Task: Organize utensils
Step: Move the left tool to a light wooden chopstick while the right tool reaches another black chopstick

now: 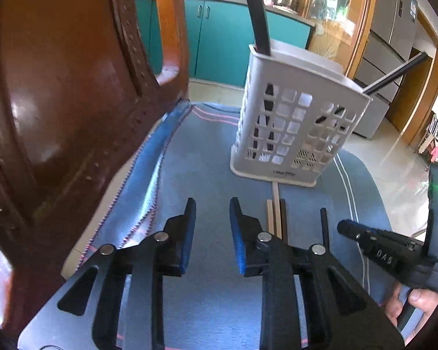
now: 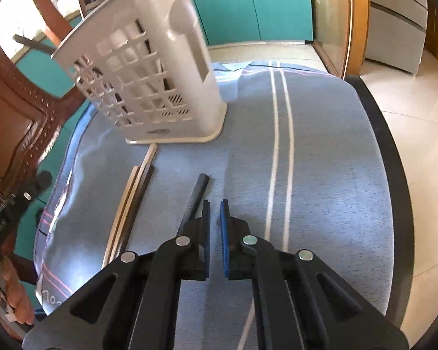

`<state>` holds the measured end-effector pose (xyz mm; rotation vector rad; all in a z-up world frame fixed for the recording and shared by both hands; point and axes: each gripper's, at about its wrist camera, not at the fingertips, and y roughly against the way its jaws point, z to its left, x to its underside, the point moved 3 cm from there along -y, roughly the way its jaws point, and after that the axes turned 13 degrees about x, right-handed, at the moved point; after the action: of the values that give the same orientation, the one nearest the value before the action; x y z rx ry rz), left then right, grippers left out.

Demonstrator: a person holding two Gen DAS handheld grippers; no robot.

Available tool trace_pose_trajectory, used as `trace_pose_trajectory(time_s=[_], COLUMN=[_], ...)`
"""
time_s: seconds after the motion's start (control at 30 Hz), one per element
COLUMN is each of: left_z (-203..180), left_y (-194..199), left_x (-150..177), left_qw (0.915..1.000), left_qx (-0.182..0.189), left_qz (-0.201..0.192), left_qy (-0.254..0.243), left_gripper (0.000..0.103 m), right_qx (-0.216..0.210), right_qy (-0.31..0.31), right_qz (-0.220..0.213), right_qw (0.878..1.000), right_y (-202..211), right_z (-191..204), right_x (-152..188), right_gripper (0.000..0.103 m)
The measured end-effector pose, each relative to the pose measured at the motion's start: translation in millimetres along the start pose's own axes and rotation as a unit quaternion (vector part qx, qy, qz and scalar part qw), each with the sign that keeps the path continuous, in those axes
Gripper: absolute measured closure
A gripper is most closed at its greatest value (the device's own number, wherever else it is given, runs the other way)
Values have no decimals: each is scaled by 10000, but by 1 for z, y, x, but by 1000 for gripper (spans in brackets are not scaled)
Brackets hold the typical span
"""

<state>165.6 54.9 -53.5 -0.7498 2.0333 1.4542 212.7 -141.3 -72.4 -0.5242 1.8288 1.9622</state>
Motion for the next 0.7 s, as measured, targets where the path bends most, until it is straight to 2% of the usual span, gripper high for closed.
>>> trace_pose_trajectory(time_s=[0.2,0.4,0.7], left_z=[-5,-5,-4], left_y=[-13,-19,-26], left_x=[7,11,17], left_qw=[9997,9990,9985], left_qx=[-19,-64,-75], left_qz=[254,428,545], left_qy=[-59,-55,-22], left_gripper=[74,70,66], right_qx=[-99,64,263], right_qy=[10,280,512], right_qz=[-120,-179,-188], right_qw=[9999,9994,9982], right_y=[9,9,5], right_z=[-2,6,17], right_x=[3,8,14], right_gripper=[88,81,79])
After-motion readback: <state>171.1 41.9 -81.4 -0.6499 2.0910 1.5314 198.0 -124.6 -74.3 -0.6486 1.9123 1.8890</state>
